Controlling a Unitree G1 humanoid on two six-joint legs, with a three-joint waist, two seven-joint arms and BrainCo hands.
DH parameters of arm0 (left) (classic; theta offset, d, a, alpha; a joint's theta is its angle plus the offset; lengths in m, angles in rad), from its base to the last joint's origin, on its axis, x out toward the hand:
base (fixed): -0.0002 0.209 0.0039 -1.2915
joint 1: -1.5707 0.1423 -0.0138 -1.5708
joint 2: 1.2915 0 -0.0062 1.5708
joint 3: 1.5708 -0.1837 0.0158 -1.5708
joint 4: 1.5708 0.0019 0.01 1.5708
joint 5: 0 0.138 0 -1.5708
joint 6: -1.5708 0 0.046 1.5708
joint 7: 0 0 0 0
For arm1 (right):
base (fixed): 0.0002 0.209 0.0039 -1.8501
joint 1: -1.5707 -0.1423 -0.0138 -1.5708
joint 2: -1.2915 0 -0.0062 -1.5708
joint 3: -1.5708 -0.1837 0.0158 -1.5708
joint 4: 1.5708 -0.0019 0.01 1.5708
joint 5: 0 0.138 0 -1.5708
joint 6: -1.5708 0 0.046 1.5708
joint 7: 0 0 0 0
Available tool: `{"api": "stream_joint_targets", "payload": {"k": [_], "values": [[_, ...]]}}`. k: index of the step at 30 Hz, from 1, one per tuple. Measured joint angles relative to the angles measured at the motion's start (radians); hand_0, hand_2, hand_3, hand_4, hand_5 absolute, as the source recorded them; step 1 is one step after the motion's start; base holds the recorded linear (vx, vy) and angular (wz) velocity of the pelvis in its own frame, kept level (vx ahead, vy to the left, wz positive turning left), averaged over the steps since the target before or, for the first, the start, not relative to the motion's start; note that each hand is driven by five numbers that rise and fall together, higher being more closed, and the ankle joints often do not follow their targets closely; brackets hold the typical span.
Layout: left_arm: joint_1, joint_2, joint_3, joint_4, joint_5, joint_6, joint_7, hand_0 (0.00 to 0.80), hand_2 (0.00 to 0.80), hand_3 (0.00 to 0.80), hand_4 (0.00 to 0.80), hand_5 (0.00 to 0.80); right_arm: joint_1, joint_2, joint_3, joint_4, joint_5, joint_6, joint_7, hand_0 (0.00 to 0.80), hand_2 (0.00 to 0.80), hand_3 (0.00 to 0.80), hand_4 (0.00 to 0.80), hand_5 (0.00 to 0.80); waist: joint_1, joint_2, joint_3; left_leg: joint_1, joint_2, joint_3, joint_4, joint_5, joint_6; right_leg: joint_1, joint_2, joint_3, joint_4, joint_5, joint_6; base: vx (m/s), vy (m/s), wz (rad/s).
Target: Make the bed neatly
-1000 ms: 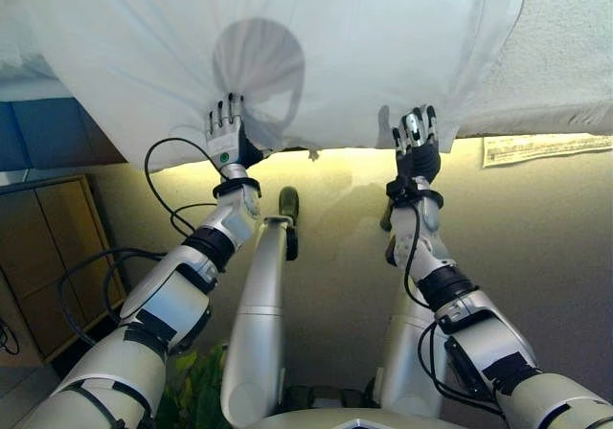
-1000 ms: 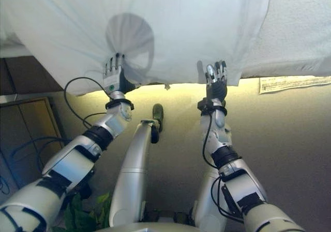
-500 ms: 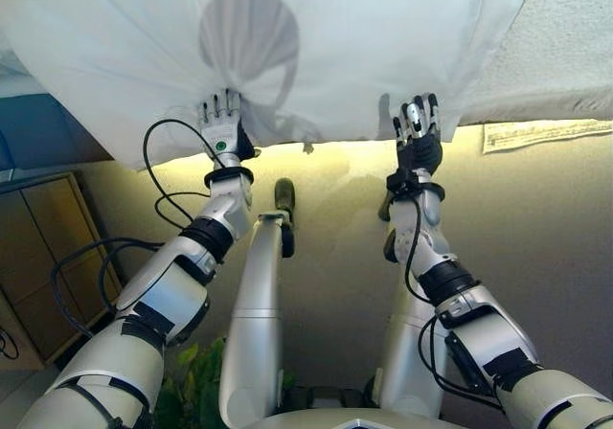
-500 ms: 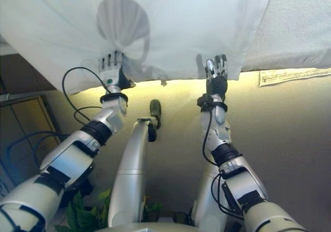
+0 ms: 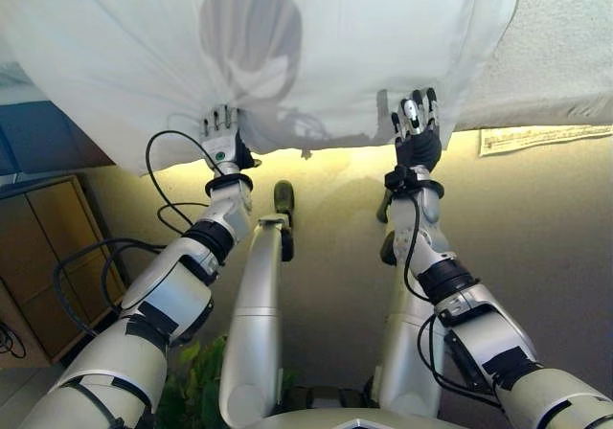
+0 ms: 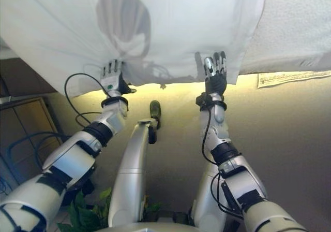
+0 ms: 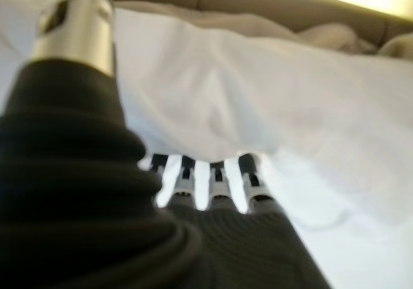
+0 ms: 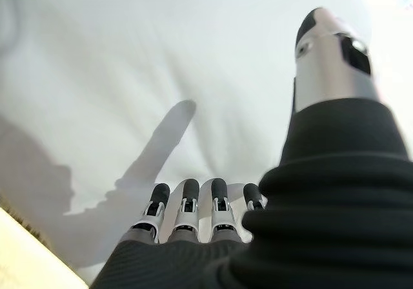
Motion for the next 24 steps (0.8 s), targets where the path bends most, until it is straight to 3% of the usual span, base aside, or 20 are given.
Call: {"api": "stream_joint_targets", "payload": {"k": [11,17,20,24], "values": [[0.159,-0.026,0.013,0.102,-0.059,-0.079,-0.026,0.0,0.0,0.0,0.0,0.0,0.042,0.021,-0.001,-0.036,-0.043,-0.001,0.001,0.0,0.0,0.0,0.0,0.0,0.008,0.004,-0.003,0.182,0.0,-0.001,-0.086,0.005,-0.014,0.157,-0.005,-0.023,-0.026,-0.021,-0.016,0.05,0.01,0.02],[0.319,-0.028,0.132,0.228,-0.117,-0.08,-0.169,0.0,0.0,0.0,0.0,0.0,0.085,0.039,-0.001,-0.043,-0.06,-0.001,0.012,0.0,0.0,0.0,0.0,0.0,0.026,0.014,-0.005,0.302,0.003,-0.001,-0.125,0.01,-0.026,0.258,-0.014,-0.039,-0.018,-0.044,-0.025,0.105,-0.008,0.05],[0.428,-0.015,0.17,0.267,-0.151,-0.09,-0.187,0.0,0.0,0.0,0.0,0.0,0.107,0.051,-0.002,-0.043,-0.06,-0.001,0.013,0.0,0.0,0.0,0.0,0.0,0.043,0.019,-0.003,0.375,-0.003,-0.007,-0.152,0.019,-0.029,0.325,-0.024,-0.054,-0.021,-0.059,-0.027,0.089,-0.035,0.14],[0.541,-0.012,0.212,0.266,-0.229,-0.194,-0.164,0.0,0.0,0.0,0.0,0.0,0.161,0.056,-0.012,-0.046,-0.06,0.0,0.015,0.0,0.0,0.0,0.0,0.0,0.065,0.045,-0.024,0.484,-0.005,-0.015,-0.225,0.039,-0.021,0.446,-0.029,-0.087,-0.083,-0.062,-0.02,0.137,-0.058,0.15]]}}
